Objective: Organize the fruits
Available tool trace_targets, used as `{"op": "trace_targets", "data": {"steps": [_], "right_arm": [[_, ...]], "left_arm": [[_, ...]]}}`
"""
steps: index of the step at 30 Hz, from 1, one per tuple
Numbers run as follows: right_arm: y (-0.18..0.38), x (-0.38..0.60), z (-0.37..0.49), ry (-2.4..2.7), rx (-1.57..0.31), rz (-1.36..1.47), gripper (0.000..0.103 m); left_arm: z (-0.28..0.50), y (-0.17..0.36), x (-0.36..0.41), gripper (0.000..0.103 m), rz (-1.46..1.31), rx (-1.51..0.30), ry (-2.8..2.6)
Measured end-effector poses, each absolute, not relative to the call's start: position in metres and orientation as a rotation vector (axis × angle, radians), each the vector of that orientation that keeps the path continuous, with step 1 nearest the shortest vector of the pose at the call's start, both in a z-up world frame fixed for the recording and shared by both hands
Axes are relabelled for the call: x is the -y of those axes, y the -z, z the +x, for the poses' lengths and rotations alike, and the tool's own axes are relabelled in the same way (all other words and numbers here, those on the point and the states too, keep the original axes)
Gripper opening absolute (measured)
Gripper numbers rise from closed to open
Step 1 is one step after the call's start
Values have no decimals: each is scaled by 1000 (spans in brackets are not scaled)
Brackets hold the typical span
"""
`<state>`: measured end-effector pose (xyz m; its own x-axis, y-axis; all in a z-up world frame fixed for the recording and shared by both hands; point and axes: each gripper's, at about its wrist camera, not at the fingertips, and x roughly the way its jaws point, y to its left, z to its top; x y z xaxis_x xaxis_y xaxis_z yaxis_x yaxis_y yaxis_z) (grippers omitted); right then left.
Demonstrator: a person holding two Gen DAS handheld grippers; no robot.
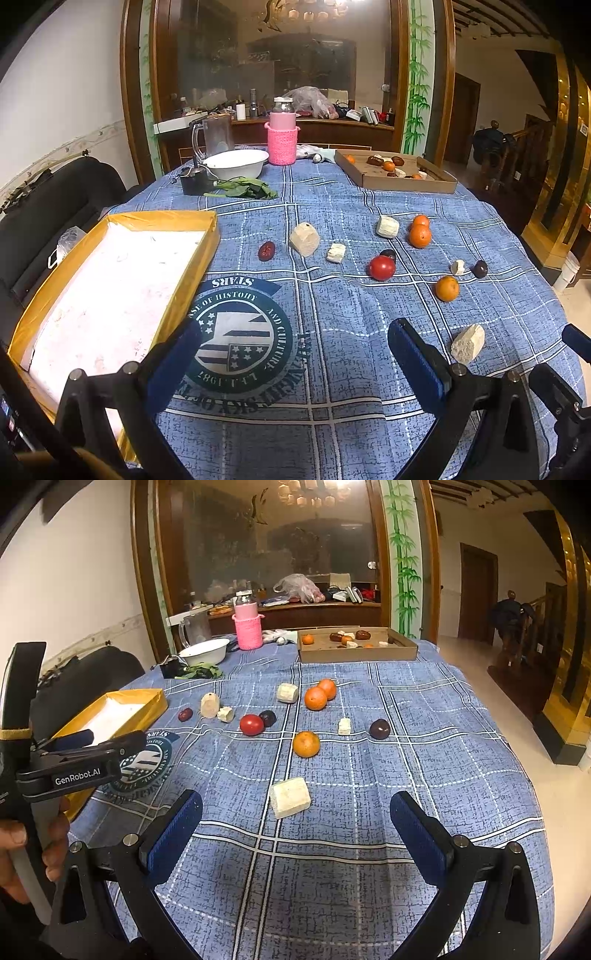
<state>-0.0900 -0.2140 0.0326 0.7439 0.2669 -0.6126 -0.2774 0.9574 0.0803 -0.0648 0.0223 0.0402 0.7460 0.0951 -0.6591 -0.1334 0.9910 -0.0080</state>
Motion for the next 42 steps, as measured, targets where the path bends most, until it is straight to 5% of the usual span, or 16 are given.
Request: {"op": "trace_targets", "data": {"steps": [23,28,34,35,42], "right_arm": [[-18,209,-75,-337,-736,-6,103],[0,198,-44,-348,-835,-5,86],[24,189,-9,-349,-966,-16,50],[28,187,-6,-345,-978,-28,37],[23,214,-12,-350,-953,40,33]], "left_arm": [[-65,-29,-41,103,-92,-729,-144],[-59,-22,-46,102,-87,-751,-151],[-38,-14,-37,99,-69,-792,-104],[-33,-14,-33,99,-65,-797,-91],[18,-5,15,89,11,-851,6]]}}
